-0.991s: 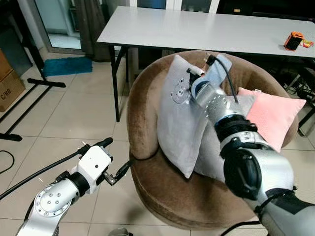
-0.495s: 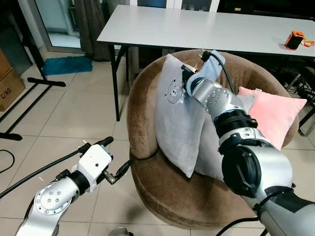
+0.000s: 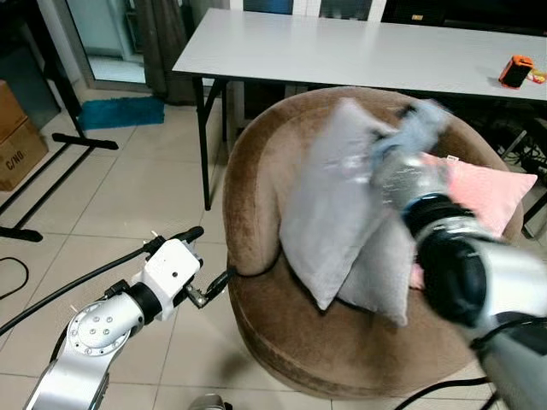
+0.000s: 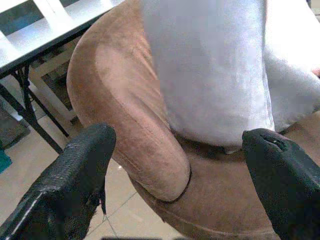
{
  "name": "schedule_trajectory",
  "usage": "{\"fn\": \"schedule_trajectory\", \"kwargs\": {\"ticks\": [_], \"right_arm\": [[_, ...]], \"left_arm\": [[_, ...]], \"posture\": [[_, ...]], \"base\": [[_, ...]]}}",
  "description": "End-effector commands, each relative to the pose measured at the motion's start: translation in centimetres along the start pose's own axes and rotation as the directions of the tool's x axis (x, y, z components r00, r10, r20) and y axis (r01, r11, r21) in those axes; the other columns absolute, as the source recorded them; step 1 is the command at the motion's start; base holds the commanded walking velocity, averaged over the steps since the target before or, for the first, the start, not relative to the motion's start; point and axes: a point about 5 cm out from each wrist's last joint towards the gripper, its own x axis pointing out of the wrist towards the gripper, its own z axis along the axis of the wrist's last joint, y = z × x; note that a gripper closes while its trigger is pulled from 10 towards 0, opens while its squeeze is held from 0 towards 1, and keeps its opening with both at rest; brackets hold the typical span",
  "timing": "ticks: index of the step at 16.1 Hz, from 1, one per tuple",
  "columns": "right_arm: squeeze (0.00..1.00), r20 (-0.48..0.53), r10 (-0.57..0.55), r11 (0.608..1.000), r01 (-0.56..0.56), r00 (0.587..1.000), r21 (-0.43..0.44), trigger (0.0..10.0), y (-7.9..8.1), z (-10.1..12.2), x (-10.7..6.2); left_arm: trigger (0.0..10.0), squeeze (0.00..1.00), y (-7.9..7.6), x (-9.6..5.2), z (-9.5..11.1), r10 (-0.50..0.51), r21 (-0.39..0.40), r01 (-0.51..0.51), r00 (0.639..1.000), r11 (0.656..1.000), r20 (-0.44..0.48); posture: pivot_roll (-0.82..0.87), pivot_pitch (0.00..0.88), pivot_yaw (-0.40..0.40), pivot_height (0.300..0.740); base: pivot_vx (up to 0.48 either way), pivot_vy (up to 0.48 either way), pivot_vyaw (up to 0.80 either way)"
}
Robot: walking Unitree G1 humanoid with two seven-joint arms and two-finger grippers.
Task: Move the pillow to the sofa from floor
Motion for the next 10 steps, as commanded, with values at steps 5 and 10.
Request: {"fn": "schedule_trajectory", "kwargs": {"ticks": [5,10], "right_arm": [[1.0,0.136,-0.064,0.997,0.07,0.989,-0.041,10.0,-1.6,3.9,0.3],[0.09,0.047,0.232,0.966,-0.224,0.972,-0.127,10.0,0.1,1.2,0.2]], "left_arm": [[10.0,0.0,-0.1,0.1,-0.2,0.003,0.016,-0.003,1.0,1.0,-0.007],[10.0,0.0,-0.2,0.2,-0.4,0.001,0.015,-0.001,1.0,1.0,-0.007]], "posture": [[0.16,0.0,-0.047,0.74],[0.15,0.0,-0.039,0.74]], "base": [[0.0,0.0,0.0],[0.0,0.0,0.0]]}}
